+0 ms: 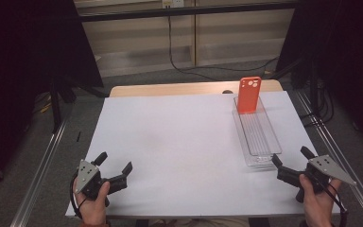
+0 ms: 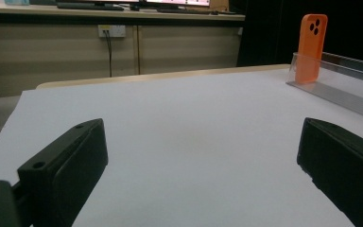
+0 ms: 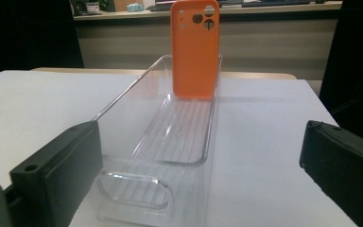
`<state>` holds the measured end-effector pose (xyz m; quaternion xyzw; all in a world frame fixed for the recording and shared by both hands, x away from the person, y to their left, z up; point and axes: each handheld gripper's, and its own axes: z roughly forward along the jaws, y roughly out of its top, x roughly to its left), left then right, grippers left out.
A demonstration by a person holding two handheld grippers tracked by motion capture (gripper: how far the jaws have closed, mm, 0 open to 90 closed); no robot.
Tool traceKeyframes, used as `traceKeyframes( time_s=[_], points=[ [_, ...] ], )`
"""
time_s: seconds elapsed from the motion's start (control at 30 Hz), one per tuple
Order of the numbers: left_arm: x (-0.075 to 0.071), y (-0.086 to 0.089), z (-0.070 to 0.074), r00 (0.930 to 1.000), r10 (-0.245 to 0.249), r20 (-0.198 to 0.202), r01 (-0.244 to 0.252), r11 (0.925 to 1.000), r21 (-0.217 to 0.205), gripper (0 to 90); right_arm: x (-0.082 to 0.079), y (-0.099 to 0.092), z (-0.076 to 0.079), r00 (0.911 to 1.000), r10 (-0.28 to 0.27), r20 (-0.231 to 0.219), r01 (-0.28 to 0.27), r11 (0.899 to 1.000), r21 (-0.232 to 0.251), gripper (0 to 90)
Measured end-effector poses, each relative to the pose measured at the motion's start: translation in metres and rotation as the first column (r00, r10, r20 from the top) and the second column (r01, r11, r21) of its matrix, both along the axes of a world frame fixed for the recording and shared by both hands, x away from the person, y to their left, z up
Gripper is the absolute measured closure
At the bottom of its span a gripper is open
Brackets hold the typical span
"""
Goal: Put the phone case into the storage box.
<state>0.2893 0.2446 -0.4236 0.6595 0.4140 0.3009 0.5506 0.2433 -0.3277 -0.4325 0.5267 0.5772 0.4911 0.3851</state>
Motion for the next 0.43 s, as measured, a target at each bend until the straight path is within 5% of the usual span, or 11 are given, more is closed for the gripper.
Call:
traceKeyframes(
  time_s=[0.43],
  points=[
    [0.0021,-0.0047,-0.0008,0.9994,0.031,-0.014,-0.031,0.9993,0.021,1.8,0.0028,-0.0021,0.0000,1.0000,0.002,0.009,-0.002,1.000,0.020,0.0]
  ],
)
